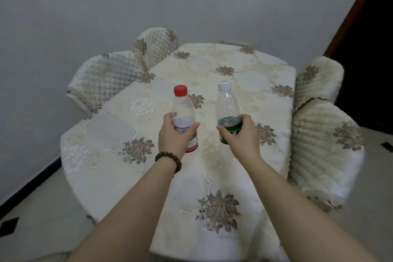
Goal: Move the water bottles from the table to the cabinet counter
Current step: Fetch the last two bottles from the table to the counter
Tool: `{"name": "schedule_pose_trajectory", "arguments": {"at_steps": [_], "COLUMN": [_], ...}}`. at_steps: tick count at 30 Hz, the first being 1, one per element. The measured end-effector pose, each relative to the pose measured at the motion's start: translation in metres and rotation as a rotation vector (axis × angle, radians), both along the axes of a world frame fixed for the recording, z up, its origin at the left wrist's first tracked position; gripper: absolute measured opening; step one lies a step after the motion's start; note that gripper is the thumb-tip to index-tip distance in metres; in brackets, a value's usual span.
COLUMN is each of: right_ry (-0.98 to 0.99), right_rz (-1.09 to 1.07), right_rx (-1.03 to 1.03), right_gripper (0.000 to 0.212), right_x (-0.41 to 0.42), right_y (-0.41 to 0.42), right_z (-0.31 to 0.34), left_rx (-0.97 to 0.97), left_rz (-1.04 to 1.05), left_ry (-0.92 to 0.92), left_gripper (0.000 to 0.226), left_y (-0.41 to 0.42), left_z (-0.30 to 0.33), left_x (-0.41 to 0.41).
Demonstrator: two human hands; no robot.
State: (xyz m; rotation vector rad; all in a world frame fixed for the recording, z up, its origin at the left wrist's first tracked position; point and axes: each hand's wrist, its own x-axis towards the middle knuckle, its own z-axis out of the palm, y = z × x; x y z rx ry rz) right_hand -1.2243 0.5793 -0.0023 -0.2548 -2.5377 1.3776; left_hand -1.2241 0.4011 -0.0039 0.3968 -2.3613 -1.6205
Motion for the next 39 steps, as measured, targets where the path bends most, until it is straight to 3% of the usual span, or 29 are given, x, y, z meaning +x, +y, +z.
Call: {"name": "schedule_pose_trajectory", "arguments": {"at_steps": [13,24,32,39], "right_ry": [0.016,-0.004,-0.025,0.012], "right_rz": [-0.306,-0.909,-1.367,-1.738], "right_rx": [0.0,-0.033,-0.029,-0.031], "right_gripper": [0.062,0.056,0.06,0.06], "right_x": [0.194,0.416,0.614,0.809], "right_y": [0.065,0.194,0.24,0.232], "right_z": [-0.005,-0.017,-0.026,-0.019], "left_rx": [0.006,-0.008,-0.019,-0.028], "left_rz": [-0.312,-0.893,-1.379,-1.746], "left_ry": [-0.009,-0.057,-0.085,-0.055], "left_gripper": [0.069,0.073,0.071,0.071], "left_y": [0.07,0.248,0.37,0.435], "left_z": [-0.01,-0.021,-0.019,-0.012], "left_x": [0.138,0.268,0.425,0.611]}}
